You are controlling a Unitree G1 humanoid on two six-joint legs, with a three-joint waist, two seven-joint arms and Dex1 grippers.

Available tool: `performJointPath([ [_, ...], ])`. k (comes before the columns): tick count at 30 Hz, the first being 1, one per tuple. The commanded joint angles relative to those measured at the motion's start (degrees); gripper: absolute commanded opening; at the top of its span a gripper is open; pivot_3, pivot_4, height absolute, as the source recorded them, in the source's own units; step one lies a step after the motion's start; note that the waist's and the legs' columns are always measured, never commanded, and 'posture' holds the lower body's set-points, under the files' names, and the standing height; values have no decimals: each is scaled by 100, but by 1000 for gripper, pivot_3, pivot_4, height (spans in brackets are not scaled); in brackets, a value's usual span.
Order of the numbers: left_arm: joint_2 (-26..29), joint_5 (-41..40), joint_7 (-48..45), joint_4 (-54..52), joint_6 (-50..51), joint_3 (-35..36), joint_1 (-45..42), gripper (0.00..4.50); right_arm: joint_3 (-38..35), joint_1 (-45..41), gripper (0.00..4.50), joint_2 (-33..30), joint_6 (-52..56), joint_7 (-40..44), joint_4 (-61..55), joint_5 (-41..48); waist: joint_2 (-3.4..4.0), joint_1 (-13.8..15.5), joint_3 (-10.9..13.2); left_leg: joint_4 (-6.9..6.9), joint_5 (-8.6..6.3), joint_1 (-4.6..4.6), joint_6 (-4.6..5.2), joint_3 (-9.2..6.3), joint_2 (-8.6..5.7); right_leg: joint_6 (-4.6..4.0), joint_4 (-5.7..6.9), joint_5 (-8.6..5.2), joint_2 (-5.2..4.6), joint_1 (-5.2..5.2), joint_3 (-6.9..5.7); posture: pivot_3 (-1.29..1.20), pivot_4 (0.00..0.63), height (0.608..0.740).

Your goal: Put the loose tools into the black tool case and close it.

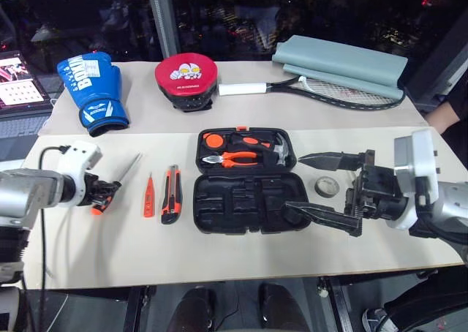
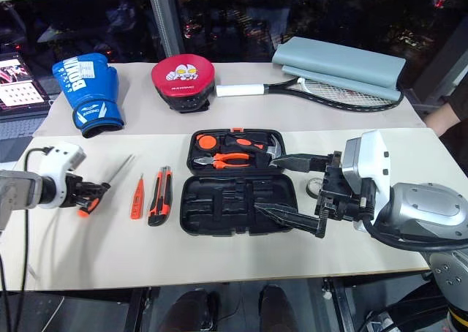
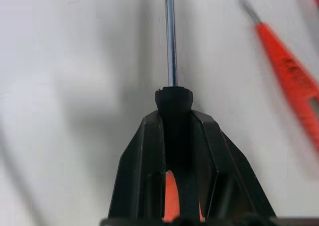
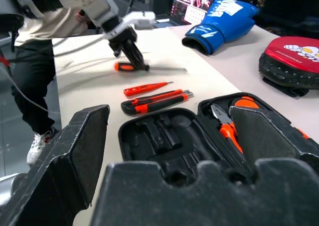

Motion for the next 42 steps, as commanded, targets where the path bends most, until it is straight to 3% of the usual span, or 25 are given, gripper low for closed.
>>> performJointPath([
  [1,333,210,-1008,15,-914,-270,-744,319,-98,-23,4500,21,-87,-64,-84,91,-7,62,2,2,0,-10,0,-6,-1,3,-9,2,-2,-2,-8,0,150,736],
  [4,174,594,-2187,113,-1488,-1192,-1976,319,-134,60,4500,25,-100,-35,-36,36,-12,160,5,9,-2,-40,3,-19,-17,12,-20,6,-13,-6,-25,0,150,736],
  [11,-1346,1435,-3517,743,-2501,-2671,-3556,319,-245,402,4500,-28,-109,-103,-117,-230,-14,176,6,54,-15,-50,23,-5,-25,30,-17,6,-10,8,-17,0,150,736],
  [15,-2048,1677,-3895,841,-2905,-3067,-3713,319,-434,876,4500,-45,-142,-154,-158,-578,-17,85,8,57,-15,-53,24,-7,-18,30,-11,5,-2,3,-14,0,150,736],
  [27,-3848,2651,-3284,1826,-2757,-3610,-3878,319,-1208,1939,4500,427,-104,-756,-469,-779,-17,83,9,74,-19,-57,31,-13,-16,38,-7,6,0,6,-11,0,150,736],
  [42,-3917,3328,-3335,2357,-3368,-3728,-3783,319,-1450,2246,4500,674,-127,-1220,-692,-605,-15,75,9,77,-20,-52,32,-15,-14,39,-2,7,1,8,-9,0,150,736],
])
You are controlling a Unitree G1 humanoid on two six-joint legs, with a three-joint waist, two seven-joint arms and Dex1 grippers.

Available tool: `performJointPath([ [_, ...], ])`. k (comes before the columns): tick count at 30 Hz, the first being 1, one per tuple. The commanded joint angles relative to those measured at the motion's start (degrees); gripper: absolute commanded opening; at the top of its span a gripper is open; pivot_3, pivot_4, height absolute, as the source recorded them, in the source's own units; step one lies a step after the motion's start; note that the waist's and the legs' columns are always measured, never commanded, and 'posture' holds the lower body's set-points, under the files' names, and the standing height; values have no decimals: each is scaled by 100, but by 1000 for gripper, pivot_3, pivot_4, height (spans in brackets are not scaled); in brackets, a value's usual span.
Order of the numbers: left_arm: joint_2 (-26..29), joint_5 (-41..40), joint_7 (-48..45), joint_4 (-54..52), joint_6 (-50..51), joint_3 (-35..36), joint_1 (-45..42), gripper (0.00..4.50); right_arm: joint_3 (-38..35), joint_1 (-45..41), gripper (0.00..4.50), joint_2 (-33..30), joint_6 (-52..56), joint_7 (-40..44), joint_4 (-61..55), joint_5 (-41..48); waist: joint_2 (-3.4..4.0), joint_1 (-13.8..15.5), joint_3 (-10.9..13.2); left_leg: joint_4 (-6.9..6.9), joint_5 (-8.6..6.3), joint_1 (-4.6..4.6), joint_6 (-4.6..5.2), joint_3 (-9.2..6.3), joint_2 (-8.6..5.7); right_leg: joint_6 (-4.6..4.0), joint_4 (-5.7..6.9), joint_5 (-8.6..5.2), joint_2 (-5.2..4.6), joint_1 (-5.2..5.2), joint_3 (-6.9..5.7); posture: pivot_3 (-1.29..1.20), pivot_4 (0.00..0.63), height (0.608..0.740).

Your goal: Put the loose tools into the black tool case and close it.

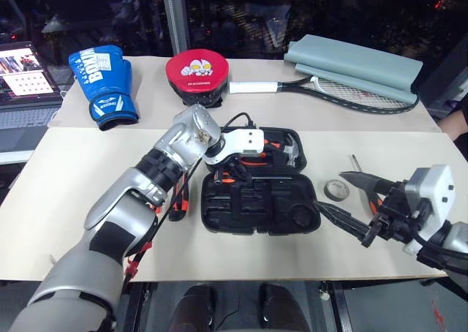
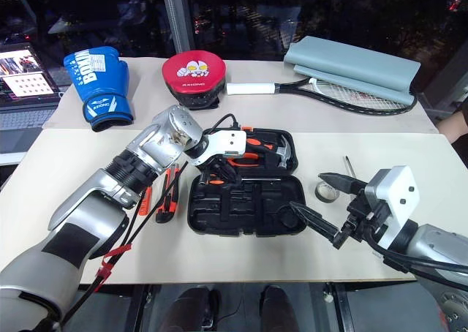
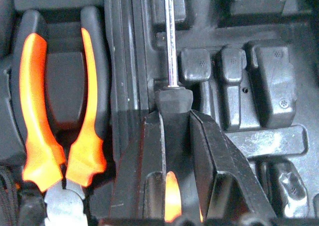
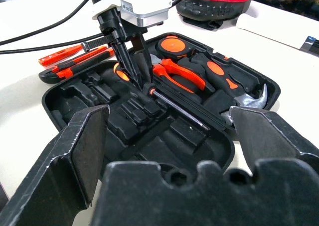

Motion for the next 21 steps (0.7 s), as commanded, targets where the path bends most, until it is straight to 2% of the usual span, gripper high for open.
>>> performJointPath([
  [1,105,150,-146,-138,-90,47,-44,319,-221,9,4500,28,-114,-87,-138,75,0,-17,0,0,0,2,0,1,1,0,1,0,0,0,1,0,150,736],
  [13,-29,357,72,-167,56,103,136,319,-132,-184,4500,6,-113,-124,23,106,1,-1,0,6,0,4,0,0,0,0,4,0,0,5,1,0,150,736],
  [15,-50,341,154,-122,56,173,113,1297,-99,-208,4500,22,-113,-135,34,106,1,-1,-1,9,0,4,0,-1,0,0,5,0,0,6,1,0,150,736],
  [16,-30,288,100,-152,100,221,88,1512,-83,-213,4500,28,-113,-137,38,102,1,7,-1,10,0,4,0,-1,0,1,5,1,0,7,1,0,150,736],
  [21,220,-177,-435,-700,531,618,-126,3264,-59,-179,4500,37,-115,-107,44,96,1,-1,-1,20,0,-1,0,-4,1,2,8,1,0,6,-1,0,150,736],
])
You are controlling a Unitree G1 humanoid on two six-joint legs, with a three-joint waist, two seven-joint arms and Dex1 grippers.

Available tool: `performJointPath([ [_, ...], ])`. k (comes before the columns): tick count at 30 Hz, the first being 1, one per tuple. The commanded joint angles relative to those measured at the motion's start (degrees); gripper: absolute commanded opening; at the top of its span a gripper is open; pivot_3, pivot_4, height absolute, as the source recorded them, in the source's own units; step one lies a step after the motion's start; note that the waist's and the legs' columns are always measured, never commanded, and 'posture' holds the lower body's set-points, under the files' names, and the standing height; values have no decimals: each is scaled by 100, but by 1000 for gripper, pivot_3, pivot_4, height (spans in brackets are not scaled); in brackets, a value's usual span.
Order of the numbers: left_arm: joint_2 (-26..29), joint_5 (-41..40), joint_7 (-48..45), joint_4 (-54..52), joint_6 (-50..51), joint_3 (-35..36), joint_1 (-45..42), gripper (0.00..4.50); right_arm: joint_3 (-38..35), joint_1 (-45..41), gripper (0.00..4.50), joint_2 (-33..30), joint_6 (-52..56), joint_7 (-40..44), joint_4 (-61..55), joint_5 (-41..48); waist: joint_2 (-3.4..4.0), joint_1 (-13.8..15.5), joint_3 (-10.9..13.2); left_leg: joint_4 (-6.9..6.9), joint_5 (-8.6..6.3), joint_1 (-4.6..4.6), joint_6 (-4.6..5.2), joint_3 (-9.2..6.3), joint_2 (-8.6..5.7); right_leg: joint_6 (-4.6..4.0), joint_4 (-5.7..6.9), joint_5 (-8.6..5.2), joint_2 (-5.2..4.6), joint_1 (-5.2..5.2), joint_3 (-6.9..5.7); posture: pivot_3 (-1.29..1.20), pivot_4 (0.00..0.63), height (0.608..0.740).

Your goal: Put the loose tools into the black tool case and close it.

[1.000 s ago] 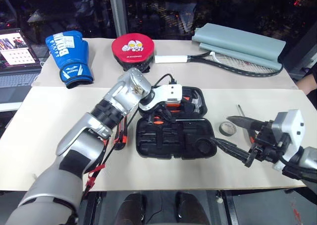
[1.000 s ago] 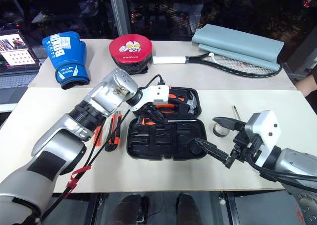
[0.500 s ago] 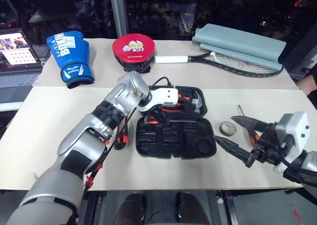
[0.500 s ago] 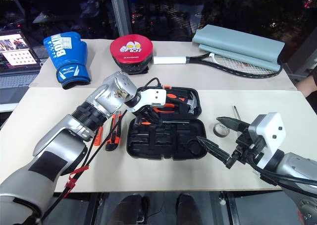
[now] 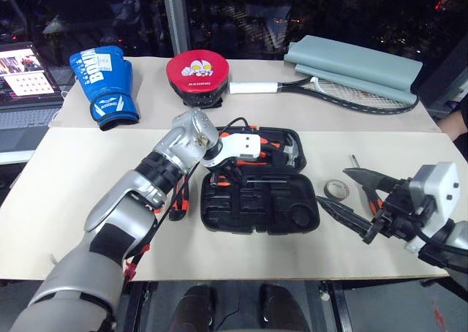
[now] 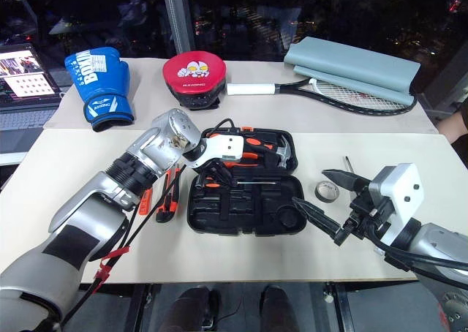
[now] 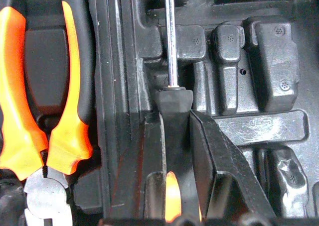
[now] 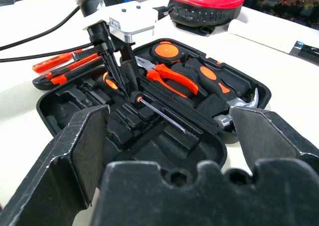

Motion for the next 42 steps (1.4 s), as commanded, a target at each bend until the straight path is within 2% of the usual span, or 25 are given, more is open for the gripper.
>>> performJointPath([
  [1,247,-297,-324,-576,192,450,-301,3662,-117,-19,4500,31,-116,4,-61,93,0,-11,0,-1,0,0,0,0,0,0,0,0,0,-1,0,0,150,736],
  [2,290,-335,-339,-603,169,521,-343,3974,-122,-11,4500,35,-117,7,-56,98,0,-15,0,-1,0,-1,0,0,1,0,0,0,0,-3,0,0,150,736],
  [5,315,-348,-275,-526,-7,598,-367,3974,-124,-7,4500,39,-122,11,-45,102,1,-4,-1,-1,-1,-1,1,0,0,0,0,0,0,-3,0,0,150,736],
  [6,296,-322,-200,-414,-195,605,-347,3523,-125,-9,4500,37,-125,18,-42,99,1,-4,-1,-1,-1,0,2,0,-1,0,0,0,0,-1,0,0,150,736],
  [7,299,-248,-134,-300,-482,558,-300,3338,-131,-9,4500,36,-127,24,-39,98,2,-2,-1,-1,-1,2,2,1,-1,0,-1,0,0,1,0,0,150,736],
  [9,296,-141,-64,-134,-891,476,-230,2584,-144,-17,4500,29,-127,31,-27,96,2,-1,-1,-1,-1,2,2,0,-1,0,-1,0,0,2,0,0,150,736],
  [12,247,-83,-115,8,-1130,402,-160,1496,-186,0,4500,24,-119,35,-33,115,2,-2,-1,-1,-1,1,2,1,-1,0,0,0,0,1,0,0,150,736],
  [14,216,2,-95,72,-1333,343,-97,569,-212,31,4500,28,-116,35,-53,122,2,-2,-1,-1,-1,0,2,1,-2,0,-1,0,0,0,0,0,150,736],
  [16,158,50,-66,117,-1434,305,-33,105,-227,69,4500,40,-116,30,-82,125,2,-2,-1,-1,-2,-1,3,1,-2,0,-2,0,0,0,0,0,150,736],
  [35,-257,475,149,427,-1819,203,112,46,-348,277,4500,59,-145,-17,-169,215,2,12,-1,2,-2,6,3,0,-1,0,1,0,0,9,1,0,150,736],
  [42,-253,778,139,523,-2412,-15,173,46,-337,272,4500,62,-155,-19,-147,214,2,6,-1,3,-2,6,3,1,-1,1,1,1,0,8,1,0,150,736],
])
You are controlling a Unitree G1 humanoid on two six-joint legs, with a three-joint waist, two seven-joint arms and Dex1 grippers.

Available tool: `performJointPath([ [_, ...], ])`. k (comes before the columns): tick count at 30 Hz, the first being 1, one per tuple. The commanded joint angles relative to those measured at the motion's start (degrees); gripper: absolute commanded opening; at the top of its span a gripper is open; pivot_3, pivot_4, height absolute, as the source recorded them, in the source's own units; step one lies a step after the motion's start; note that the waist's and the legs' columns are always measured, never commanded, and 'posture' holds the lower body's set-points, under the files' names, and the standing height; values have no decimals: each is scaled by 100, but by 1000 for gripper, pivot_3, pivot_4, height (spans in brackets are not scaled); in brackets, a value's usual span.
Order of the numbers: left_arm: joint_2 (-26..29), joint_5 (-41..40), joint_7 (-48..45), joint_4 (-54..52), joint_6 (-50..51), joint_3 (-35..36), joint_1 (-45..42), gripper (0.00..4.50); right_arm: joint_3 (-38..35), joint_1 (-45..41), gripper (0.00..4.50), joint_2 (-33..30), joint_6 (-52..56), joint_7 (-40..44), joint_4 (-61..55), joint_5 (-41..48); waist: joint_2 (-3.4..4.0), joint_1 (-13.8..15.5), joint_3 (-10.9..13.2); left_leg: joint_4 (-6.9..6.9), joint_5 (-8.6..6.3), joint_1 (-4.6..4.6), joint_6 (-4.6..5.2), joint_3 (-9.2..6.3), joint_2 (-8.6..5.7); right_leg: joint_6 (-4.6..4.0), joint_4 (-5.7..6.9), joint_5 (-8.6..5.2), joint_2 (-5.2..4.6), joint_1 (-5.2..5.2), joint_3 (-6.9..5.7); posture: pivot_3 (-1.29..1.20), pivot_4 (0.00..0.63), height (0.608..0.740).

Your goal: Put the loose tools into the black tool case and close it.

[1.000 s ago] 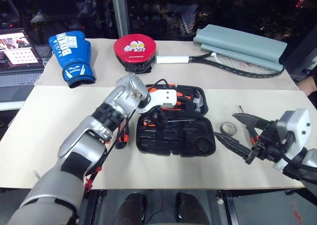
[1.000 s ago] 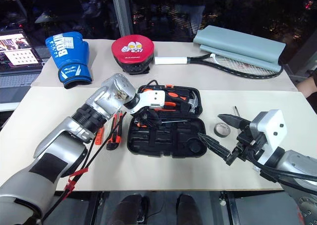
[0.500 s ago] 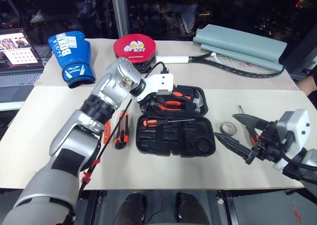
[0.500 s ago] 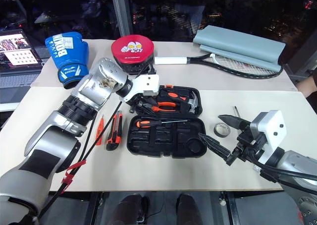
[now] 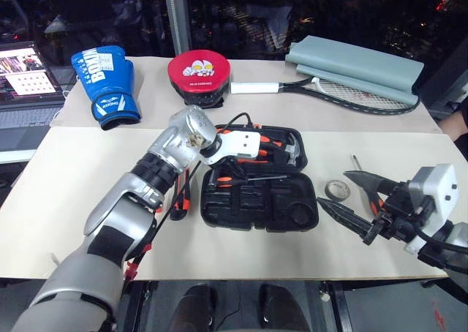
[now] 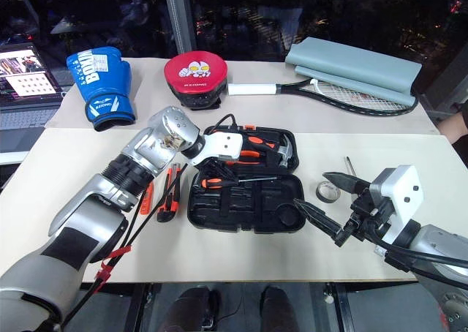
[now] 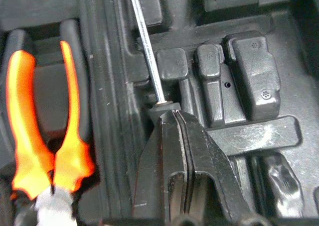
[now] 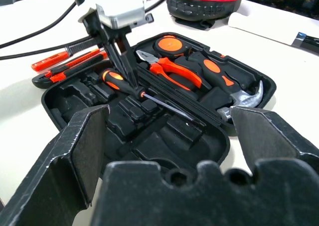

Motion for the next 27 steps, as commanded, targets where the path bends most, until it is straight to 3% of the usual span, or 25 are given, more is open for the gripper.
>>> performJointPath([
  [1,-32,272,124,105,-483,-178,-11,46,-157,-19,4500,23,-158,-16,-123,43,0,3,0,0,0,1,0,0,0,0,0,0,0,1,0,0,150,736],
  [7,-185,-55,-8,262,-335,236,-139,46,-100,-64,4500,65,-163,-95,-89,-2,1,14,-1,4,0,10,0,0,0,1,0,1,-1,12,0,0,150,736],
  [12,-197,-1285,-23,169,413,1525,-112,46,-72,21,4500,170,-162,-278,-51,-286,1,-5,-1,4,0,-2,0,0,1,1,4,1,0,-4,1,0,150,736],
  [13,-113,-1497,-105,109,592,1734,-98,554,-88,63,4500,206,-158,-339,-29,-381,2,-19,-1,4,0,-4,0,-1,1,2,3,1,0,-6,0,0,150,736],
  [18,444,-2348,-646,-475,1440,2377,78,2223,-532,596,4500,441,-117,-402,139,-623,4,-47,-2,1,-2,-2,4,0,1,1,11,1,1,-11,1,0,150,736],
  [24,1397,-3775,-1201,-1748,2113,2545,428,4444,-2012,1945,4500,859,-131,62,506,-604,6,4,-3,2,-2,0,4,-1,0,1,7,1,-2,-3,1,0,150,736],
  [27,1623,-3988,-1203,-1961,2228,2518,425,4482,-2690,2650,4500,1158,-182,317,622,-560,11,46,-6,1,-3,0,3,-8,0,0,6,0,-2,-2,-3,0,150,736],
])
